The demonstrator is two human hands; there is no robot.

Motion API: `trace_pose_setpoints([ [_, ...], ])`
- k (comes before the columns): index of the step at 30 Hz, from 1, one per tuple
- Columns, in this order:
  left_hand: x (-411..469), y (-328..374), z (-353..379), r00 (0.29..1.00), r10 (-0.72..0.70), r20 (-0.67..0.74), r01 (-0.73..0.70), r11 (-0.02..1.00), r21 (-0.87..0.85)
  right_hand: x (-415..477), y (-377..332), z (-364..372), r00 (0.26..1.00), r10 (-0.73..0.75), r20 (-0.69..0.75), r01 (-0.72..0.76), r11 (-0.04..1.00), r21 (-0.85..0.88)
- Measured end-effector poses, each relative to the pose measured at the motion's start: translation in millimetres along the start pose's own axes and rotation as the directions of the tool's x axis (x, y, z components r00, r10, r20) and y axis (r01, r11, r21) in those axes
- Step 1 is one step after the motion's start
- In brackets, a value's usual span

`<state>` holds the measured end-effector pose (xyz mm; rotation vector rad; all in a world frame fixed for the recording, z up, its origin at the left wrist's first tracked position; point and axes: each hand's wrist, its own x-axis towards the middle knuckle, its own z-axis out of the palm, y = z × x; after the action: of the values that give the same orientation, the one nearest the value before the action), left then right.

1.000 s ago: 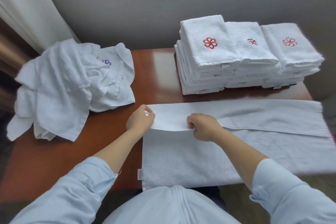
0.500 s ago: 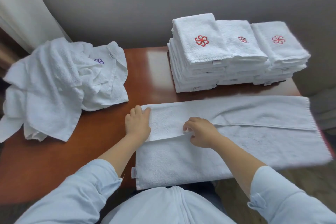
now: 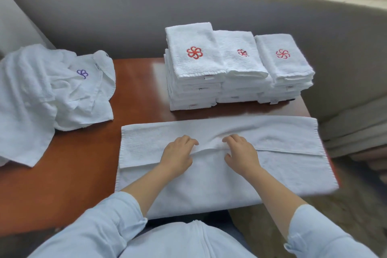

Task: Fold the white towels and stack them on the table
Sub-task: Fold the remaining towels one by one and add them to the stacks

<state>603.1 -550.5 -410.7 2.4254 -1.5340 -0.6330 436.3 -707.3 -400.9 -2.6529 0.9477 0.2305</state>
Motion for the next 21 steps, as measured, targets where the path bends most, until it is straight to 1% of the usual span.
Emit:
trace_pose_setpoints([
  [3, 7.7, 18.1, 6.8, 0.995, -0.1, 0.0, 0.1, 0.995, 0.016, 5.2, 21.4, -5.1, 0.998, -0.009, 0.059, 0.012, 0.999, -0.05],
  [6, 15.7, 32.3, 11.6, 0.974, -0.227, -0.019, 0.228, 0.974, 0.008, 12.7, 39.6, -6.0, 0.993, -0.09, 0.078, 0.098, 0.989, -0.108],
  [8, 20.8, 40.1, 13.3, 0.958, -0.286, -0.035, 0.286, 0.958, 0.002, 19.2, 51.2, -5.9, 0.983, -0.165, 0.083, 0.175, 0.974, -0.141],
  [12, 27.8, 51.0, 12.0, 0.922, -0.382, -0.061, 0.38, 0.924, -0.039, 26.5, 67.4, -5.3, 0.951, -0.307, 0.015, 0.306, 0.942, -0.136],
  [16, 29.6, 53.4, 10.4, 0.906, -0.419, -0.052, 0.418, 0.908, -0.033, 29.7, 82.7, -10.6, 0.931, -0.366, 0.0, 0.364, 0.927, -0.088],
  [19, 29.1, 54.6, 10.3, 0.908, -0.416, -0.041, 0.415, 0.909, -0.026, 31.7, 94.0, -27.7, 0.873, -0.488, -0.002, 0.488, 0.873, -0.015],
  [21, 28.5, 58.4, 11.4, 0.91, -0.414, -0.009, 0.414, 0.91, 0.028, 30.8, 100.0, -33.6, 0.843, -0.534, 0.068, 0.535, 0.845, 0.006],
])
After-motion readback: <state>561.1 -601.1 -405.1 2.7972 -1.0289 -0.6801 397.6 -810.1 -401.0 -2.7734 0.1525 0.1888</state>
